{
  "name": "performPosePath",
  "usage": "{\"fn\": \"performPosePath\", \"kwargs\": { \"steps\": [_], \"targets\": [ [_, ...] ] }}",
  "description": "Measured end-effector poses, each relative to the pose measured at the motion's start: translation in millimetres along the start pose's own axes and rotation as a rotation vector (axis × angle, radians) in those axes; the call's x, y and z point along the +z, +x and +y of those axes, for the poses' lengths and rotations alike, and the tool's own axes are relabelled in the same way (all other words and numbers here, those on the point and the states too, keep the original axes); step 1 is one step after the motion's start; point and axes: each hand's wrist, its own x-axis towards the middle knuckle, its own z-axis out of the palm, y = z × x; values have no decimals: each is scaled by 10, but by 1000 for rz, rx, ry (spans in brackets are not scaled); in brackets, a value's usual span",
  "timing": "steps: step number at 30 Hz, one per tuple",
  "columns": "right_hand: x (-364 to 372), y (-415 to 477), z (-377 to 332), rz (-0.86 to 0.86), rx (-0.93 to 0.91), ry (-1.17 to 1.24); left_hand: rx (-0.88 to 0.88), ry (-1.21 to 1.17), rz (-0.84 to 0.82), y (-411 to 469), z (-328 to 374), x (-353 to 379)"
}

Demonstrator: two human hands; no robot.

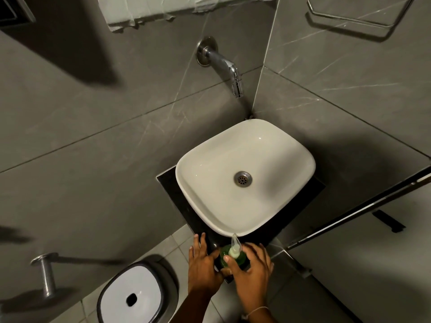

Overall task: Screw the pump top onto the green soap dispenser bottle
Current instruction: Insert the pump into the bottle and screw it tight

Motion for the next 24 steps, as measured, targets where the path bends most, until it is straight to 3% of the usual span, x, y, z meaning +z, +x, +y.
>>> {"fn": "performPosePath", "kwargs": {
  "steps": [10,15,24],
  "targets": [
    [50,6,-113,31,71,66,-4,-2,2,-1,5,20],
    [-7,33,3,-80,-1,64,6,2,-1,-3,10,5],
    [16,50,-78,-27,24,165,-5,4,12,-3,9,14]
  ]
}}
